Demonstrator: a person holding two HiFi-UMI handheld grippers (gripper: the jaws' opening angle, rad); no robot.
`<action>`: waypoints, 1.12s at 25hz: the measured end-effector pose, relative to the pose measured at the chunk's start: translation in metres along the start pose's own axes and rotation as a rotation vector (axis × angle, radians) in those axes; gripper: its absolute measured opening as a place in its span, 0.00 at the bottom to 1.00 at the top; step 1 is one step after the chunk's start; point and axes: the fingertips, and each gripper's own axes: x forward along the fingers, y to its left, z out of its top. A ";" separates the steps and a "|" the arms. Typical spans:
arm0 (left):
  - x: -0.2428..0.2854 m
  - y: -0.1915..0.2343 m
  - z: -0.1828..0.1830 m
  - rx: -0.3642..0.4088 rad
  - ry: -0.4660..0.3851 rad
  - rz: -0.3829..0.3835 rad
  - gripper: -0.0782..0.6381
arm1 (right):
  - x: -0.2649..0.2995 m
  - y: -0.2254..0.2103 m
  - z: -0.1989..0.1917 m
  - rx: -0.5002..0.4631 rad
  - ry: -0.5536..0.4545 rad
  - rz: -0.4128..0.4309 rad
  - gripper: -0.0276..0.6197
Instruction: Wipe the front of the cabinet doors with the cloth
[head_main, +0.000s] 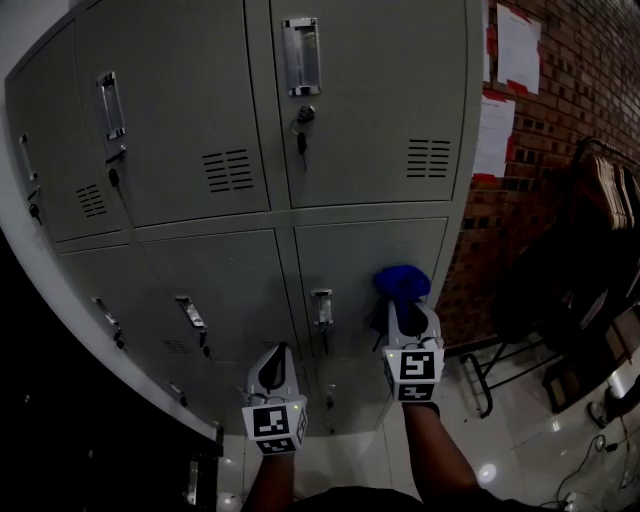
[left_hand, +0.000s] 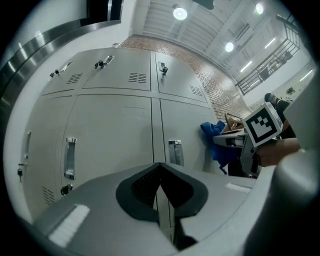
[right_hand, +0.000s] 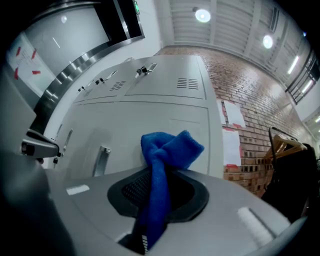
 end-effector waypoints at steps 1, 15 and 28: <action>-0.002 0.002 0.000 0.001 0.001 -0.003 0.13 | 0.001 0.015 0.000 -0.001 0.001 0.027 0.15; -0.039 0.063 0.000 0.048 0.013 0.019 0.13 | 0.034 0.147 -0.007 0.046 0.042 0.189 0.15; -0.025 0.041 -0.008 0.025 0.029 -0.028 0.13 | 0.025 0.102 -0.019 0.023 0.073 0.111 0.14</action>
